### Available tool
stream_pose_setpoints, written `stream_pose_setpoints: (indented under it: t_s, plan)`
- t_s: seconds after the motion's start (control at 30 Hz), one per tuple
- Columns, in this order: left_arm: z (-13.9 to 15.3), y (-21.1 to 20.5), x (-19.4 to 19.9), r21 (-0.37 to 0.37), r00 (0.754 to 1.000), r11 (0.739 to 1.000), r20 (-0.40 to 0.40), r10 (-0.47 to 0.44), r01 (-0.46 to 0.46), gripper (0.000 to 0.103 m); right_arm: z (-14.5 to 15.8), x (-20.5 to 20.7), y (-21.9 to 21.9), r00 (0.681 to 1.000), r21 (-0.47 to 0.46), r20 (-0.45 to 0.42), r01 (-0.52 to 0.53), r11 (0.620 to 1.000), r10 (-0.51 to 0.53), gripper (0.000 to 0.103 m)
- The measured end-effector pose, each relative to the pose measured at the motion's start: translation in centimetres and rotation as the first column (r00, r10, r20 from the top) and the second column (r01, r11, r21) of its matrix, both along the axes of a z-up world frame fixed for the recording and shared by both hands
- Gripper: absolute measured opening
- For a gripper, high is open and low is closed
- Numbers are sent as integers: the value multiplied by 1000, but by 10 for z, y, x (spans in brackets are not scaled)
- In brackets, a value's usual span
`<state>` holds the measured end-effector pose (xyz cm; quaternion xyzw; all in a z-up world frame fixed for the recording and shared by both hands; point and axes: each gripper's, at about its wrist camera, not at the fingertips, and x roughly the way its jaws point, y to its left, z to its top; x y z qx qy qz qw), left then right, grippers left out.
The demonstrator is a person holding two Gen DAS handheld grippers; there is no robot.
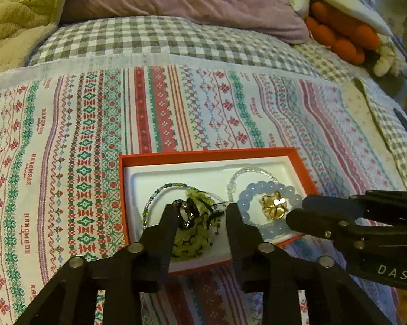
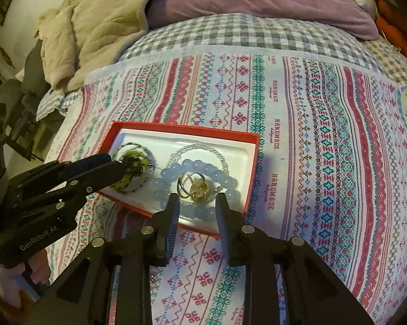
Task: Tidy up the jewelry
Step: 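Carry ring and green beads into the red box and open both tools, then move both tools back over the small earrings on the bed cover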
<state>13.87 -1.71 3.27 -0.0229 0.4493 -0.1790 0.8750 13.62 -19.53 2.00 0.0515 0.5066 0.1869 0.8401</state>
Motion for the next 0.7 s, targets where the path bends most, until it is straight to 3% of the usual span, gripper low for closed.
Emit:
stream_pose_setpoints:
  t_s: [0.27, 0.4, 0.5, 0.7]
  plan:
    - [11, 3, -18, 1, 1000, 1000, 17, -8, 8, 60, 12, -16, -9, 1000, 3, 20, 3, 1000, -3, 43]
    - [18, 3, -31, 13, 999, 1000, 37, -20, 20, 73, 16, -24, -15, 1000, 4, 21, 17, 1000, -17, 57]
    - [19, 4, -39, 26, 999, 999, 45, -22, 21, 84, 17, -31, -19, 1000, 0, 18, 24, 1000, -24, 59]
    - [15, 8, -54, 54, 999, 998, 28, -21, 19, 92, 18, -45, -22, 1000, -19, 10, 26, 999, -26, 63]
